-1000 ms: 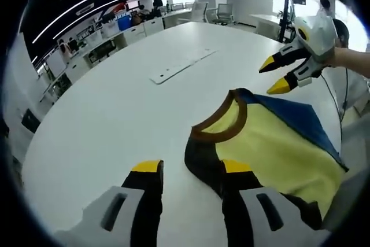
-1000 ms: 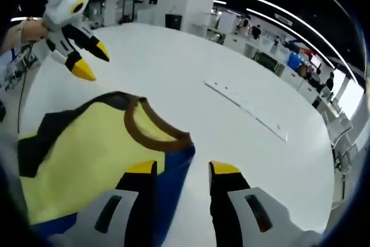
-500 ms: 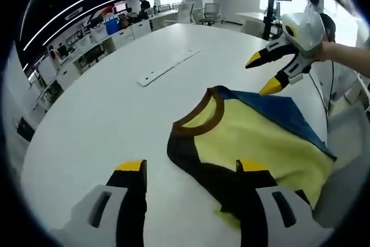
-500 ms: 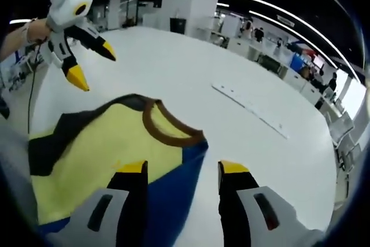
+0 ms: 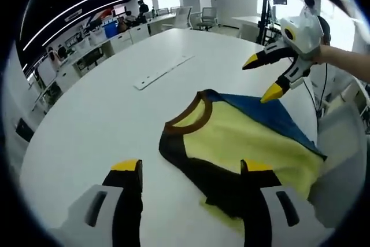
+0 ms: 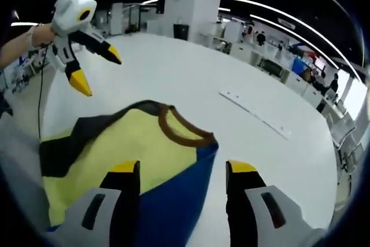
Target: Fold the garment on the visible template until the final outline fits inside the template.
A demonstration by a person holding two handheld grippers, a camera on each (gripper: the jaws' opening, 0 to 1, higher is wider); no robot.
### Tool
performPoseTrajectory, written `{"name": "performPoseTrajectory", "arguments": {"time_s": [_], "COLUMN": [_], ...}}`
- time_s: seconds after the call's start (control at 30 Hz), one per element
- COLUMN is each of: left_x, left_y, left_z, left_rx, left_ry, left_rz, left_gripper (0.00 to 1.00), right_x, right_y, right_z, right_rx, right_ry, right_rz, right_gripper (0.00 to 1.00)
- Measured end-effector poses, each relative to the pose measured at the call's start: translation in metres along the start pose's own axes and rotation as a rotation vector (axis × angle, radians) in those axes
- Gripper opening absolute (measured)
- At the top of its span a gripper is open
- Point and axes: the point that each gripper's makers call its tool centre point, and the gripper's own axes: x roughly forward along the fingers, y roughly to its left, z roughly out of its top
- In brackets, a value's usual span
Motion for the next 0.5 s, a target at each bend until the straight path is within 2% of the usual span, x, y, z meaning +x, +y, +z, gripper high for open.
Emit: {"name": "performPoseTrajectory", "arguments": {"time_s": [0.4,0.5], "left_x": [-0.019,-0.024], "left_y": [-0.016,-0.022], "left_z": [0.005,0.007], "left_rx": [0.010,0.013], "left_ry": [-0.033,-0.047], "left_rz": [0.014,0.000], "left_gripper": [0.72,0.74], "right_x": [-0.027,-0.034], "right_y": [0.007,0.010], "right_z": [0.007,0.009], "right_rx": [-0.002,-0.002], "right_ry": [-0.034,-0.046], "right_rz": [-0.011,-0.011], "right_gripper": [0.68,0.73]}}
